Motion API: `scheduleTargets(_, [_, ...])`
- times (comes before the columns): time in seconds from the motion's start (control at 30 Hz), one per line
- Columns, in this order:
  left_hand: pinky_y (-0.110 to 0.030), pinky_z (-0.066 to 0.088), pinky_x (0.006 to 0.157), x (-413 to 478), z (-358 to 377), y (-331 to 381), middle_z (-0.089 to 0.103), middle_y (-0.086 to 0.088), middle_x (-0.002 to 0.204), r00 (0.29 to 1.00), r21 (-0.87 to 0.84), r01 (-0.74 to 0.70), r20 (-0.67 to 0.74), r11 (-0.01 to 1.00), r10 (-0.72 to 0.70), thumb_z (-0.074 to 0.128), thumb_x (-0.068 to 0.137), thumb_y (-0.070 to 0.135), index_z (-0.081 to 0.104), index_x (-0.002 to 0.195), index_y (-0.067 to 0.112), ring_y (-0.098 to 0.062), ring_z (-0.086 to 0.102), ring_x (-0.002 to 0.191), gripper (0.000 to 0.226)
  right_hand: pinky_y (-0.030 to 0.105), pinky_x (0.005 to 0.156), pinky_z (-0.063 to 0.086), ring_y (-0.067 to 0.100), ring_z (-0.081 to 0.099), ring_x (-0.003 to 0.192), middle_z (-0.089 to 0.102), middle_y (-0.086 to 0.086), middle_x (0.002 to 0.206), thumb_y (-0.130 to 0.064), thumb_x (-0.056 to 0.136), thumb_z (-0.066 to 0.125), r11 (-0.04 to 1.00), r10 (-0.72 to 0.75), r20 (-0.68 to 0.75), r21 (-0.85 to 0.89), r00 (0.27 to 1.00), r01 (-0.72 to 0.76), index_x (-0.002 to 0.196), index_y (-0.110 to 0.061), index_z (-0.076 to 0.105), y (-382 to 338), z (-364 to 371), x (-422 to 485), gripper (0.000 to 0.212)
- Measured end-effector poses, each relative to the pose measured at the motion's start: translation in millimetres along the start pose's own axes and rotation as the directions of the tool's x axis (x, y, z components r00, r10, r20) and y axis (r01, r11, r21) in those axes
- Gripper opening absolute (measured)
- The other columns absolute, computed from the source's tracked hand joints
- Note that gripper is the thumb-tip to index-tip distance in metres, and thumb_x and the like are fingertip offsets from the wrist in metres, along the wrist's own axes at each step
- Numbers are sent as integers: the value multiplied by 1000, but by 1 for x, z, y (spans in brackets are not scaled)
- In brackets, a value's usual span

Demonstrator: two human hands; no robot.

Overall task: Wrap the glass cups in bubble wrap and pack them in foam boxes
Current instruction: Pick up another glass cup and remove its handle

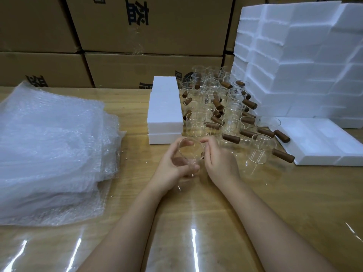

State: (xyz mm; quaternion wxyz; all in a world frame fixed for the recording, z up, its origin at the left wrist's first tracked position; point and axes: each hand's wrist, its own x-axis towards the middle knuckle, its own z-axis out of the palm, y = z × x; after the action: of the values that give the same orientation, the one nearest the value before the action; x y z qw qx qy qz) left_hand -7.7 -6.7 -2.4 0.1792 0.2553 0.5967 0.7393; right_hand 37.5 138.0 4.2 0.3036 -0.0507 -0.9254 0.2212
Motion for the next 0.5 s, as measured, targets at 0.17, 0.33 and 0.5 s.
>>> scheduleTargets(0.17, [-37, 54, 85, -3, 3, 3, 51, 3, 133, 997, 191, -68, 45, 979, 61, 78, 61, 6, 53, 119, 43, -16, 65, 91, 73, 31, 53, 33, 17, 47, 52, 46, -7, 52, -17, 98, 39, 947, 230, 129, 201, 965, -252, 95, -24, 61, 9, 5, 5, 23])
scheduleTargets(0.33, [-36, 57, 79, -2, 2, 6, 52, 0, 134, 995, 128, -70, 74, 989, 61, 78, 62, -4, 56, 120, 39, -21, 67, 97, 75, 27, 55, 42, 20, 48, 60, 53, 6, 63, -11, 93, 47, 594, 374, 343, 625, 862, -507, 71, -29, 71, 9, -1, 8, 37])
scheduleTargets(0.5, [-34, 58, 70, 0, 1, 3, 58, 1, 122, 998, 30, -19, -64, 999, 21, 74, 75, 4, 50, 120, 27, -18, 67, 80, 56, 15, 56, 39, 1, 49, 59, 57, -14, 64, -20, 98, 44, 771, 276, 76, 577, 958, -268, 78, -34, 64, 6, -1, 2, 31])
